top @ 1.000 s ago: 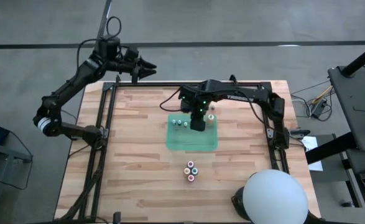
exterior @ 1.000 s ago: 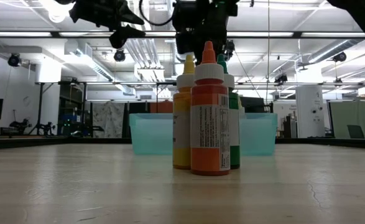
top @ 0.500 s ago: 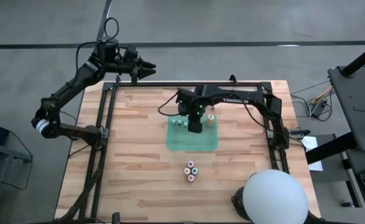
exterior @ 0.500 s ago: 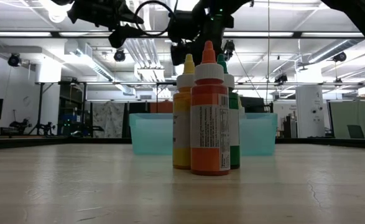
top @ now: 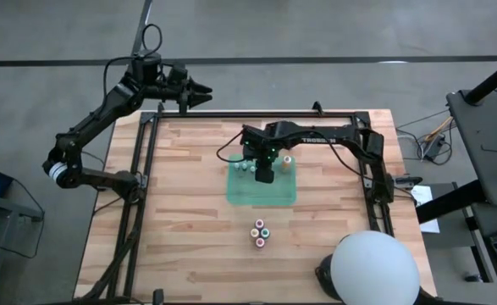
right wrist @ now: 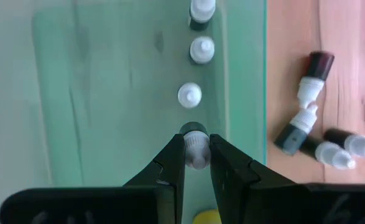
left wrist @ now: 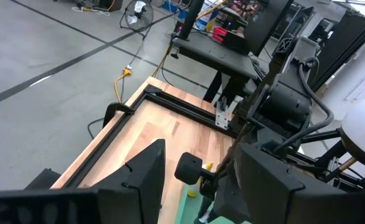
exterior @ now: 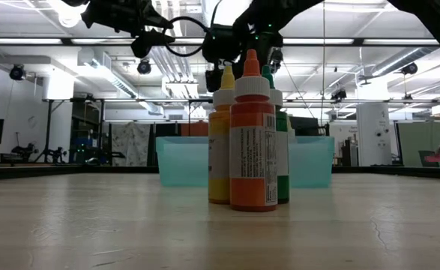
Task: Pick & Place food coloring
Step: Put the black small food coloring bottle into the green container
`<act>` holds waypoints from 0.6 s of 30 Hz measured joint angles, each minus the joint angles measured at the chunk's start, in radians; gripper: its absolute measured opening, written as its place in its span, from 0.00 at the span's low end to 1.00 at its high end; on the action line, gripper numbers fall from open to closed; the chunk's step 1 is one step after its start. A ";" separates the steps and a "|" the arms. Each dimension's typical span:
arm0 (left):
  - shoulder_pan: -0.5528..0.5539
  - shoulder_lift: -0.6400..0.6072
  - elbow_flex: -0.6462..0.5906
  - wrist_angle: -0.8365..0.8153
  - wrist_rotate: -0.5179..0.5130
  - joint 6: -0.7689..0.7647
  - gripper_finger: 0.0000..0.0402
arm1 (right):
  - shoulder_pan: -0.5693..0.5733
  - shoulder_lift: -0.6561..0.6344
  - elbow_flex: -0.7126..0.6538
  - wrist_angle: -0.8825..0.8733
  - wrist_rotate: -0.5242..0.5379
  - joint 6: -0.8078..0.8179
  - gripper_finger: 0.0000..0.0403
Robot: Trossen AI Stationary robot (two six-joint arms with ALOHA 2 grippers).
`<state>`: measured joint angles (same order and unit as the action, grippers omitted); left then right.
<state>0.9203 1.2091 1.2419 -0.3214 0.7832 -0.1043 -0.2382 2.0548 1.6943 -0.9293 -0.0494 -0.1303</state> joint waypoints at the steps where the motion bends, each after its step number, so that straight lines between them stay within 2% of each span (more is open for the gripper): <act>1: 0.000 0.000 0.000 0.000 0.000 0.000 0.41 | 0.000 0.000 -0.006 0.004 0.000 0.000 0.12; 18: 0.000 0.001 0.000 0.000 0.000 -0.001 0.41 | -0.001 0.000 -0.101 0.092 -0.003 -0.001 0.12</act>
<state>0.9207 1.2098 1.2419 -0.3218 0.7833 -0.1051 -0.2388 2.0552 1.5933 -0.8373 -0.0525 -0.1310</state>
